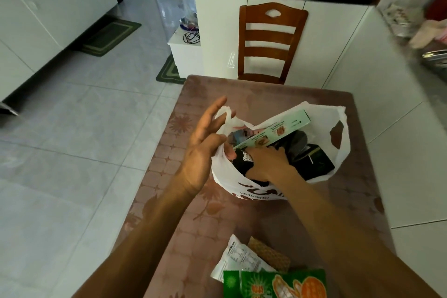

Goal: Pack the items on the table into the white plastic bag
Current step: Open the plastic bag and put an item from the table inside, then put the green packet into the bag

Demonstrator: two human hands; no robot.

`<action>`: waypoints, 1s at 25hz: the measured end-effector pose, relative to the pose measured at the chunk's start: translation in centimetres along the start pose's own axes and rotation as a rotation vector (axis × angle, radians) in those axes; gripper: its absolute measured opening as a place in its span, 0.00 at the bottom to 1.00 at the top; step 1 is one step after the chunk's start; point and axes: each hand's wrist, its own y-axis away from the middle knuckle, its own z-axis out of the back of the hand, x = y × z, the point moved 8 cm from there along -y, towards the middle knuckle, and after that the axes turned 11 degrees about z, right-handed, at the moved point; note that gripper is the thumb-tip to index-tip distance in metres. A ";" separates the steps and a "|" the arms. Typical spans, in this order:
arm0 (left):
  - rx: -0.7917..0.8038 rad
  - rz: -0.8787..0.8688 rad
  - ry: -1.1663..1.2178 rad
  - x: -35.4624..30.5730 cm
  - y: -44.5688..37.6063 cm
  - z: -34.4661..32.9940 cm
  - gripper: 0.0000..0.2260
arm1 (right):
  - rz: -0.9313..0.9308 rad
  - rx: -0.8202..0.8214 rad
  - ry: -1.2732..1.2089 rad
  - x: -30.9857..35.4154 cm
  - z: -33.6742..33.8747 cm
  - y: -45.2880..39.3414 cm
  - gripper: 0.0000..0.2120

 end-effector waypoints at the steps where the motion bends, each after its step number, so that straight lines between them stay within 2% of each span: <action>1: 0.015 0.009 -0.015 0.2 0.1 0.2 0.26 | 0.017 -0.005 -0.001 -0.3 -0.1 0.3 0.33; 3: 0.032 0.029 -0.021 1.0 0.3 0.5 0.25 | 0.067 -0.139 -0.102 -0.8 0.7 1.6 0.34; 4: 0.030 0.028 -0.025 1.4 0.5 0.7 0.25 | 0.101 -0.289 -0.186 -1.0 1.8 2.9 0.30; 7: 0.006 0.023 -0.053 1.9 1.3 1.2 0.27 | 0.165 -0.893 -0.392 -0.7 4.2 10.8 0.13; 8: 0.003 0.035 -0.059 2.2 1.3 1.2 0.28 | 0.182 -1.005 -0.420 -0.3 3.5 13.6 0.08; 9: 0.005 0.047 -0.060 2.5 1.3 1.1 0.28 | 0.191 -1.035 -0.432 0.2 1.5 15.7 0.05; 11: -0.002 0.057 -0.055 3.1 1.3 0.9 0.27 | 0.183 -0.885 -0.485 0.9 -5.4 17.5 0.04; 12: -0.012 0.054 -0.053 3.5 1.4 0.9 0.26 | 0.147 -0.713 -0.536 1.1 -9.5 17.4 0.07; 14: -0.021 0.041 -0.050 3.8 1.7 0.8 0.26 | 0.069 -0.286 -0.532 1.7 -17.7 16.4 0.26; 15: -0.023 0.037 -0.052 3.8 1.8 0.7 0.25 | 0.036 -0.123 -0.451 2.0 -20.7 16.0 0.36; 16: -0.027 0.036 -0.054 3.8 1.8 0.5 0.25 | 0.014 -0.032 -0.340 2.2 -22.6 15.6 0.42; 17: -0.024 0.037 -0.055 3.8 1.9 0.2 0.25 | 0.006 -0.005 -0.245 2.4 -23.4 15.1 0.45; 19: -0.017 0.030 -0.064 3.8 2.2 -0.1 0.25 | 0.009 -0.045 -0.188 2.7 -23.3 14.1 0.43; 23: -0.042 0.027 -0.066 3.5 2.8 -0.1 0.25 | 0.080 -0.132 -0.328 2.8 -22.6 13.0 0.32; 25: -0.044 0.037 -0.054 3.2 2.9 -0.2 0.25 | 0.085 -0.179 -0.360 2.4 -21.9 13.4 0.31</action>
